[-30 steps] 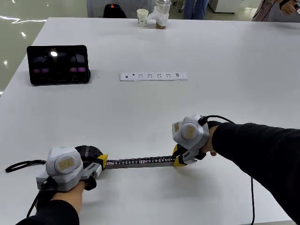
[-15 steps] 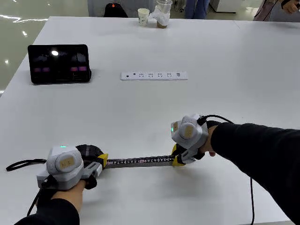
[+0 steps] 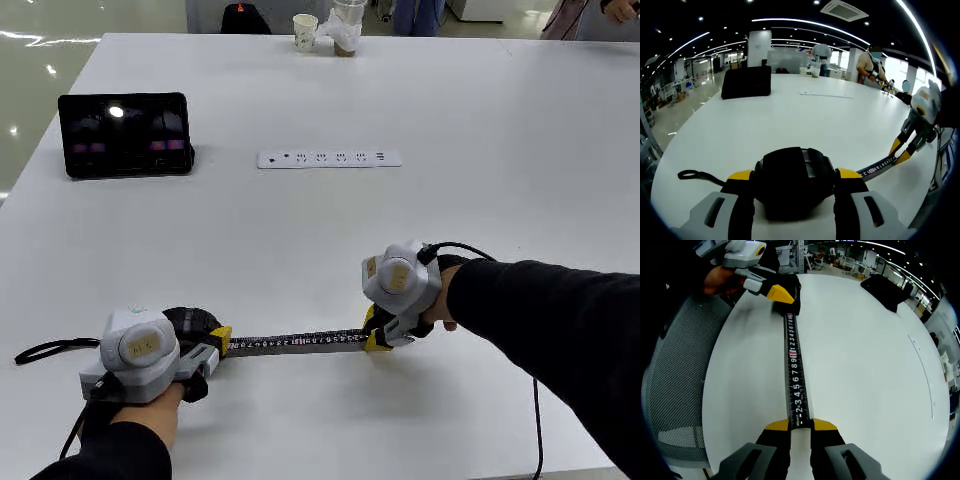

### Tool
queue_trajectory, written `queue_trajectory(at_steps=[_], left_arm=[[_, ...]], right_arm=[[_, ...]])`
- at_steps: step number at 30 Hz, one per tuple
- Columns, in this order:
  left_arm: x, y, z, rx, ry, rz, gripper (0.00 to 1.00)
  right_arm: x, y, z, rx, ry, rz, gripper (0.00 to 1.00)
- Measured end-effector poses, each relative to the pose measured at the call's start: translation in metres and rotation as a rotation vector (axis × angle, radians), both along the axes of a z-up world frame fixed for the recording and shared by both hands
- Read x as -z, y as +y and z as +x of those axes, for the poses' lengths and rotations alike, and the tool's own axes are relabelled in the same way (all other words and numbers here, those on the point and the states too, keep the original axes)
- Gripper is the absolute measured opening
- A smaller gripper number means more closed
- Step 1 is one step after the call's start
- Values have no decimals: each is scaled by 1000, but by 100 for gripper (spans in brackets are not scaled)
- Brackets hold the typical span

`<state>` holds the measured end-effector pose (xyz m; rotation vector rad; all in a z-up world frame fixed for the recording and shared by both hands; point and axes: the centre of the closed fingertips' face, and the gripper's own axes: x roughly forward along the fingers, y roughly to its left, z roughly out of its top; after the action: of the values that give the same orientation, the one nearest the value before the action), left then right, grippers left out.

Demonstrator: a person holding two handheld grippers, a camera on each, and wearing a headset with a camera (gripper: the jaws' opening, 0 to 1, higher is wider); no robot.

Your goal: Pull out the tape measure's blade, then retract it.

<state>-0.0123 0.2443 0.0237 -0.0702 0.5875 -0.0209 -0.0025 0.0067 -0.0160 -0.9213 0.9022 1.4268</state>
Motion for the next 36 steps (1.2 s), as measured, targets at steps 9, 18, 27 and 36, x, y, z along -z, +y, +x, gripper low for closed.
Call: queue_trajectory(at_steps=[9,18,27,36], left_arm=[[0,0,0,1,4,0,59],[0,1,0,2,8,-1,59],[0,1,0,3,7,-1,59],[1,1,0,3,10,-1,59]], right_arm=[[0,3,1,-4,-2,1,12],[0,6,1,4,-3,4,12],[0,9,1,10,-3,5,12],[1,13,1,3,-1,5,12]])
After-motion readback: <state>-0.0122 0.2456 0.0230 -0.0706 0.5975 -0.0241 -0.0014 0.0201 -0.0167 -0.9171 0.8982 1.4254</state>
